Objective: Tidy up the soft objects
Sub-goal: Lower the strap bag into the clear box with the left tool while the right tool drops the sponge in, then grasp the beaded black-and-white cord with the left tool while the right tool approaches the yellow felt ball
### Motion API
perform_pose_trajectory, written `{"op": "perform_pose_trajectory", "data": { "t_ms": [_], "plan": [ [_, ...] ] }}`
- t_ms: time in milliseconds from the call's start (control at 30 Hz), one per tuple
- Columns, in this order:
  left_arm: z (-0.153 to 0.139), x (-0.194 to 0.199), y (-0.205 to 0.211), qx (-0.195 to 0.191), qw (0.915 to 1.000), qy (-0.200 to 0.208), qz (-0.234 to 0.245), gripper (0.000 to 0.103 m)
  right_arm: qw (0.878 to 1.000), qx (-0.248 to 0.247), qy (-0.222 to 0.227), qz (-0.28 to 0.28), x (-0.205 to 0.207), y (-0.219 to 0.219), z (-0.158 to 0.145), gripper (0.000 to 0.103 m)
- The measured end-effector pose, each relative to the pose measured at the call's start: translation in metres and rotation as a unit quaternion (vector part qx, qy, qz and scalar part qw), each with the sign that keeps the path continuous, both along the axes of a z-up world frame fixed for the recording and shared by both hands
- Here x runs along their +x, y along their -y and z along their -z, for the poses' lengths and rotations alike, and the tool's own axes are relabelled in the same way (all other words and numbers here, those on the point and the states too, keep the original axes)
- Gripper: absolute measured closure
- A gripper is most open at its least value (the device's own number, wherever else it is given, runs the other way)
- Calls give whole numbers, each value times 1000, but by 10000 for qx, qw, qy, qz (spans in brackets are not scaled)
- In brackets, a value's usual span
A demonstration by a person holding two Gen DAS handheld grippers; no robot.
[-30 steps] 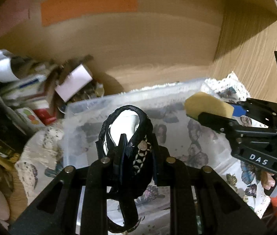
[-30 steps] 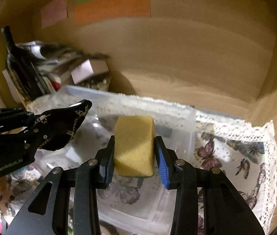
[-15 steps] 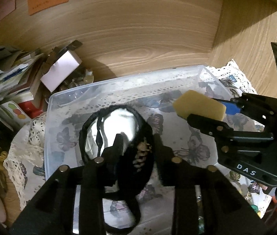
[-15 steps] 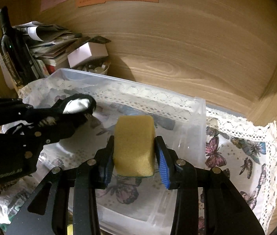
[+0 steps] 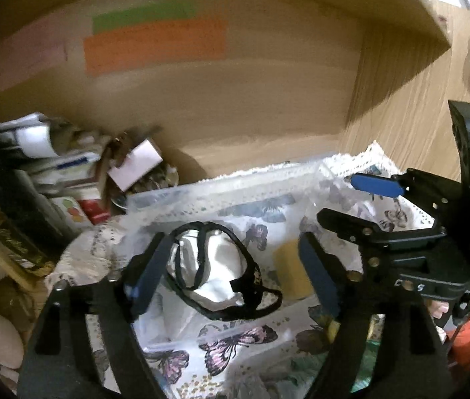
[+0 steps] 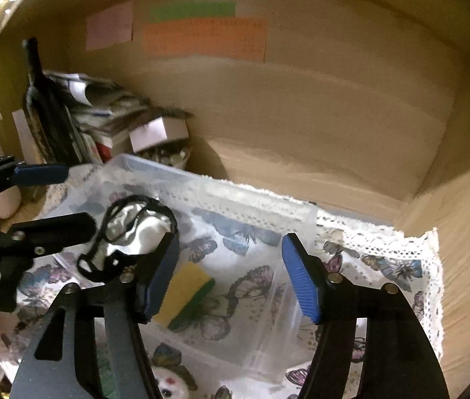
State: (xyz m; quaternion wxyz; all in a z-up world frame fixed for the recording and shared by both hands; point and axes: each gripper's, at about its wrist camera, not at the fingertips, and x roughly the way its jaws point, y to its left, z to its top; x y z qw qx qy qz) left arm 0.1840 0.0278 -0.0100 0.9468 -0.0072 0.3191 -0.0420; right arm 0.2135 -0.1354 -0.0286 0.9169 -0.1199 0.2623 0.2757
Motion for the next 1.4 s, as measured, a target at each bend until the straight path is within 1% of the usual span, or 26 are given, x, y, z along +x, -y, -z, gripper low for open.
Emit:
{"op": "perform_pose_trajectory", "data": {
  "t_ms": [100, 200, 267, 400, 600, 633, 700, 900, 967, 1167, 1333, 1400],
  "plan": [
    [-9, -19, -4, 9, 9997, 234, -82, 9, 9998, 166, 61, -53, -13, 8, -8, 39],
    [-11, -36, -8, 73, 9991, 383, -156, 5, 9995, 271, 145, -92, -27, 15, -11, 36],
    [-10, -44, -9, 127, 9989, 414, -169, 5, 9993, 289, 207, -118, -37, 18, -11, 36],
    [4, -62, -11, 217, 9991, 313, -196, 5, 9991, 287, 260, -174, -53, 23, -4, 36],
    [29, -86, -12, 218, 9993, 158, -241, 6, 9994, 270, 65, -206, -66, 28, 18, 36],
    [31, -89, -12, 186, 9994, 147, -236, 8, 9994, 289, 22, -198, -67, 28, 21, 36],
    [39, -97, -12, 120, 9997, 50, -228, 24, 9994, 273, -92, -180, -69, 29, 31, 36],
    [57, -113, -10, -9, 9996, -224, -191, 43, 9986, 243, -447, -149, -70, 31, 53, 36],
    [63, -118, -10, -58, 9994, -293, -196, 45, 9985, 202, -497, -131, -72, 30, 58, 36],
    [79, -131, -16, -414, 9973, -552, -259, 51, 9978, 118, -641, -146, -77, 28, 72, 36],
    [86, -136, -14, -570, 9958, -698, -171, 62, 9970, 140, -733, -196, -76, 27, 75, 36],
    [88, -138, -13, -645, 9951, -737, -111, 69, 9966, 139, -783, -235, -76, 25, 76, 38]
  ]
}}
